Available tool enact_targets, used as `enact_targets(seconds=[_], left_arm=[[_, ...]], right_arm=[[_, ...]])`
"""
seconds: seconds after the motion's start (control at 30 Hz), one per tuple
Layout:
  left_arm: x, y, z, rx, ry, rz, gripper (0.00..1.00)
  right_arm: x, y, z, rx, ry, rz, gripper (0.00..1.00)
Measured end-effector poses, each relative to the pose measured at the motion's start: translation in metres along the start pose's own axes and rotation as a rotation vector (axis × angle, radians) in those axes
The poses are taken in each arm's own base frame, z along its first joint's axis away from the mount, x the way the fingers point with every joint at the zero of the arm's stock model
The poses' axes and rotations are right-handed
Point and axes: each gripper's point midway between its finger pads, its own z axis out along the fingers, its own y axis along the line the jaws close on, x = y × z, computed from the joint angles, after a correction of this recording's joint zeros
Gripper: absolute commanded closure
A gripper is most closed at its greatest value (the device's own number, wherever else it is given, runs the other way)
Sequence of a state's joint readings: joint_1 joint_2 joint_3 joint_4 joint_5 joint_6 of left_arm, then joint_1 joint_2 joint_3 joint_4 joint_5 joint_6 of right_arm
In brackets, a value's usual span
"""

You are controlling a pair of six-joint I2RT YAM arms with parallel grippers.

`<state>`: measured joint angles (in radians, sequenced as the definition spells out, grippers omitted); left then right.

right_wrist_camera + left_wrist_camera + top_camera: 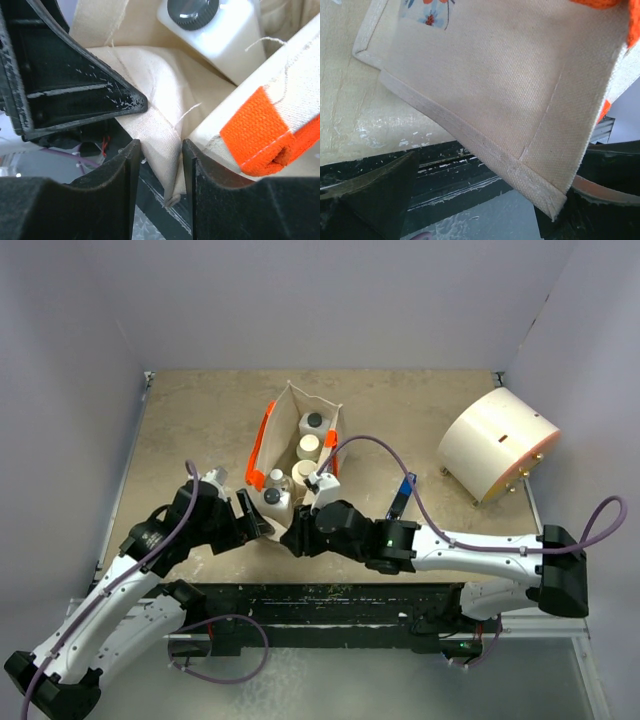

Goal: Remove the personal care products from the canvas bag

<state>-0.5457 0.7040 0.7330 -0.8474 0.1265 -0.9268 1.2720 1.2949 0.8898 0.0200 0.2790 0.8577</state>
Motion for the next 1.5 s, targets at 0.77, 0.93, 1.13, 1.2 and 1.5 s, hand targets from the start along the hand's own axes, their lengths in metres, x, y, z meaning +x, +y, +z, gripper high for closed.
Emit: enact_targets(seconds=[0.77, 0.93, 1.13, 1.2, 1.5], left_arm=[[-0.002, 0.005, -0.003, -0.026, -0.013, 0.001, 0.13], [-0.002, 0.005, -0.003, -0.027, -0.013, 0.002, 0.13], [-0.002, 0.005, -0.003, -0.026, -0.013, 0.002, 0.13], [-0.002, 0.005, -0.003, -0.026, -0.013, 0.002, 0.13], [-0.002, 0.005, -0.003, -0.026, -0.013, 0.002, 0.13]], right_arm=[[-0.109, -0.017, 0.026, 0.066, 0.053, -0.425, 0.29], [-0.082, -0.019, 0.045, 0.011, 0.195, -0.561, 0.23], [-0.071, -0.03, 0.061, 0.029, 0.282, -0.693, 0.23], [-0.069, -0.033, 0.067, 0.032, 0.299, -0.72, 0.25], [-0.047, -0.041, 0.087, -0.004, 0.387, -0.764, 0.39]])
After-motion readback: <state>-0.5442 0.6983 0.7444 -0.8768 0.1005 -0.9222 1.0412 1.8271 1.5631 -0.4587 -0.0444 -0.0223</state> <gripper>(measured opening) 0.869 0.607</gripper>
